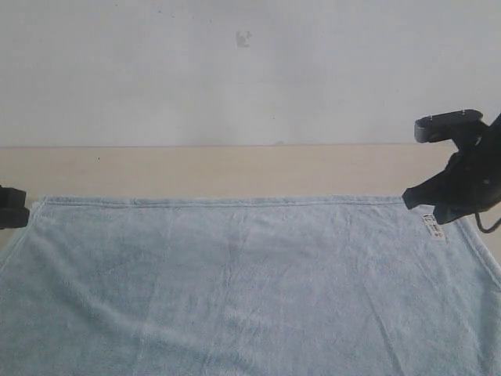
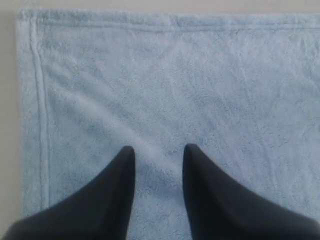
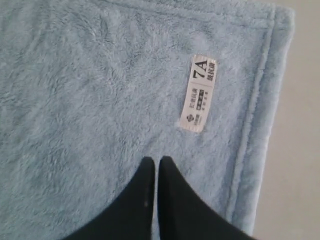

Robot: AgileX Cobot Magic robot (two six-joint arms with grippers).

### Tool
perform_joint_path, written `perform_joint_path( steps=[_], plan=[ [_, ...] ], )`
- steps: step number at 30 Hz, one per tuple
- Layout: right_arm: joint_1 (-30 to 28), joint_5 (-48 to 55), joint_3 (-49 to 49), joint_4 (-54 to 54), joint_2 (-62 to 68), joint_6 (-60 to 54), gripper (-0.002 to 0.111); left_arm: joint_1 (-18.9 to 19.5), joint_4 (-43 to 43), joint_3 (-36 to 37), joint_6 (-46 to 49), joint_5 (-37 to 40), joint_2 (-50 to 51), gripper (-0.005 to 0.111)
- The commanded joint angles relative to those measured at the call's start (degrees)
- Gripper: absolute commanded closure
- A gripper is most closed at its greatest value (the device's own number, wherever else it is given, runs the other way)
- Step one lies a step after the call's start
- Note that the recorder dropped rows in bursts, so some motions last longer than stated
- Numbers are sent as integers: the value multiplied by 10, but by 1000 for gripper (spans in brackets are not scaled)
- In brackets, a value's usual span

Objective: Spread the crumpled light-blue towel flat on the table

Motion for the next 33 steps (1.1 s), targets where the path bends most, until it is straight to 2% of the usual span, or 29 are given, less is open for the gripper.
perform_joint_path(
  steps=[1, 6, 12, 24, 33],
  plan=[
    [-5, -10, -78, -32, 73, 26, 106, -2, -31, 24, 11, -33, -30, 76],
    [-5, 55, -183, -89, 158, 53, 106, -3, -31, 24, 11, -43, -27, 76],
    [-17, 87, -277, -91, 222, 61, 106, -3, -55, 24, 21, -51, -25, 76],
    [-18, 126, -343, -101, 278, 47, 106, -3, -82, 24, 36, -51, -25, 76],
    [-65, 152, -429, -96, 330, 43, 106, -3, -94, 24, 36, -49, -25, 76]
  ],
)
